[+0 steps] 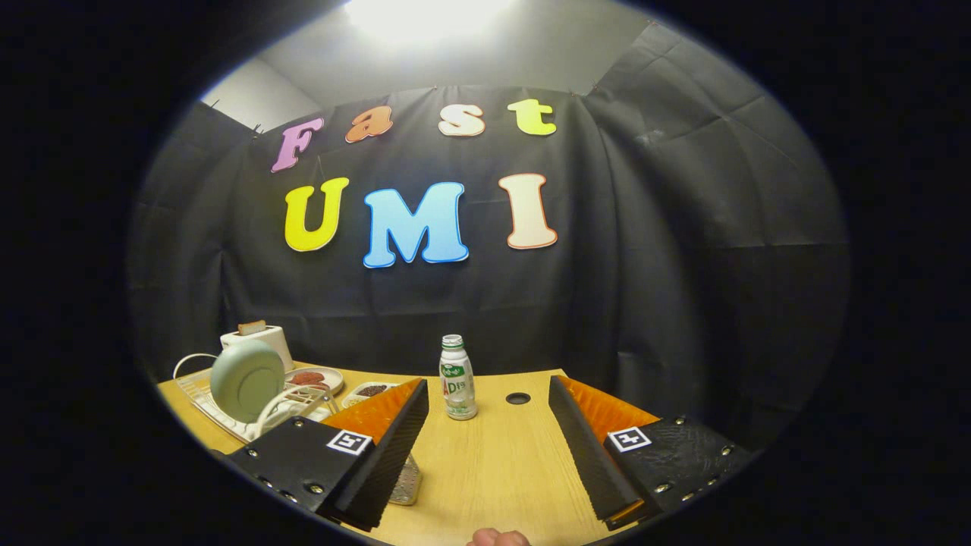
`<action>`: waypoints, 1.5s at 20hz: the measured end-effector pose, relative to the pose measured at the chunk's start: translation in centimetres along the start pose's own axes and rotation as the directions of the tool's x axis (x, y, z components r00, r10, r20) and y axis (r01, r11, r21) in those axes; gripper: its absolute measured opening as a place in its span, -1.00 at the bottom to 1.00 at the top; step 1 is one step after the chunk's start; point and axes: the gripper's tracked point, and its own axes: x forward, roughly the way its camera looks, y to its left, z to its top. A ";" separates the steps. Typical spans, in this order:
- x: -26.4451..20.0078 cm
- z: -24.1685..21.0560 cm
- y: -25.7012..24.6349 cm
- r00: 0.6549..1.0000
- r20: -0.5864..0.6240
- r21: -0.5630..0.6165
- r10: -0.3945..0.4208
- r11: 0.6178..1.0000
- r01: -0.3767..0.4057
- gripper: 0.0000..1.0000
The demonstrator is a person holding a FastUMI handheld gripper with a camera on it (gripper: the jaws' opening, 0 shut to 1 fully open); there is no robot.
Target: Take the plate from the dish rack, then take the spoon from the basket and place it into the plate.
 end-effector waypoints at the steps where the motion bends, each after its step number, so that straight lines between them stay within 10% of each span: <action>1: -0.3 1.3 1.0 1.000 0.007 -0.008 -0.001 1.000 0.002 0.95; 20: 3.5 7.8 20.1 0.988 -0.143 0.001 0.054 0.999 -0.054 0.95; 30: 6.2 2.2 28.7 0.856 -0.488 0.095 0.168 0.986 -0.139 0.95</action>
